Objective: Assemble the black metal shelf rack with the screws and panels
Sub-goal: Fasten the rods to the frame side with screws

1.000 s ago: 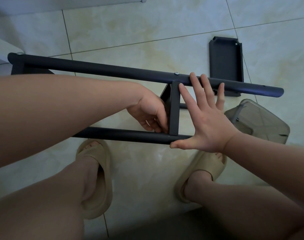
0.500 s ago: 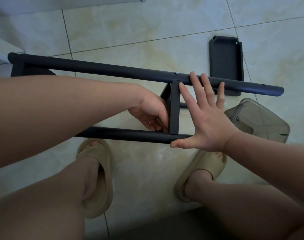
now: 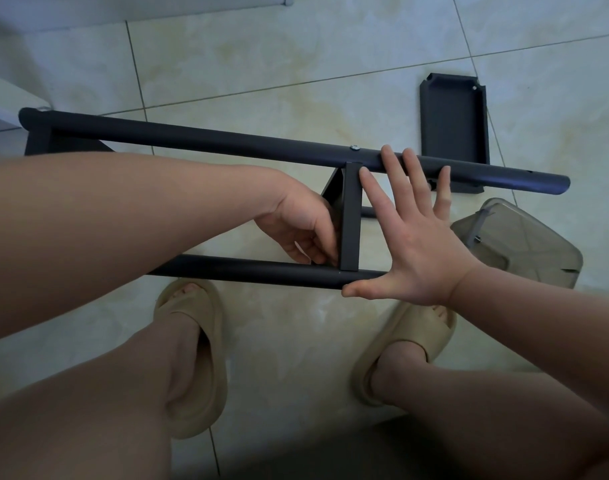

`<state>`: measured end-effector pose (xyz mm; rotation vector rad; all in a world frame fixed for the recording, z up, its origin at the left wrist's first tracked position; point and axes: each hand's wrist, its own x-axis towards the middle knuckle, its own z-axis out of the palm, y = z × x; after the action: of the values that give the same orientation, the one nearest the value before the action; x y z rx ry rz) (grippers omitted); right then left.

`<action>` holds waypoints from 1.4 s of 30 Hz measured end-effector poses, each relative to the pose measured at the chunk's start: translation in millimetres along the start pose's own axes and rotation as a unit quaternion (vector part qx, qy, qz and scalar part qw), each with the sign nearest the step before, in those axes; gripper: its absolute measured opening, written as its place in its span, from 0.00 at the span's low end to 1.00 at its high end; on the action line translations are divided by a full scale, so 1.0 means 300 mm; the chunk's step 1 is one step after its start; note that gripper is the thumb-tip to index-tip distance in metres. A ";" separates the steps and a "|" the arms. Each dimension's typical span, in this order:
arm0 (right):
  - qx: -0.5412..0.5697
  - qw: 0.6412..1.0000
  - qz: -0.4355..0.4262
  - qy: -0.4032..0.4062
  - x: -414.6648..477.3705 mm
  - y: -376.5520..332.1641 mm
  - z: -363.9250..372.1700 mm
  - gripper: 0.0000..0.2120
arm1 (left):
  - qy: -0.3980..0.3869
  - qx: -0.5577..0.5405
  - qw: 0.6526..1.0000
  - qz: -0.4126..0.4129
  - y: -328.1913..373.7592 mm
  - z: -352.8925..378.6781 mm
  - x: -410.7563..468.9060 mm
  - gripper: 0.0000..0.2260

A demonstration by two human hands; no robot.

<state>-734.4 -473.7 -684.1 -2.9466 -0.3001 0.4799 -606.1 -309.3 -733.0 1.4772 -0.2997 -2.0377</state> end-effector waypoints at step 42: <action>0.000 1.000 -0.005 0.004 0.001 0.002 0.005 0.65 | 0.008 0.032 0.999 -0.035 0.009 0.004 0.013 0.05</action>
<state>-734.4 -474.1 -685.7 -2.9446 -0.3148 0.4661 -607.0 -313.9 -734.2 1.5621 -0.3136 -2.0892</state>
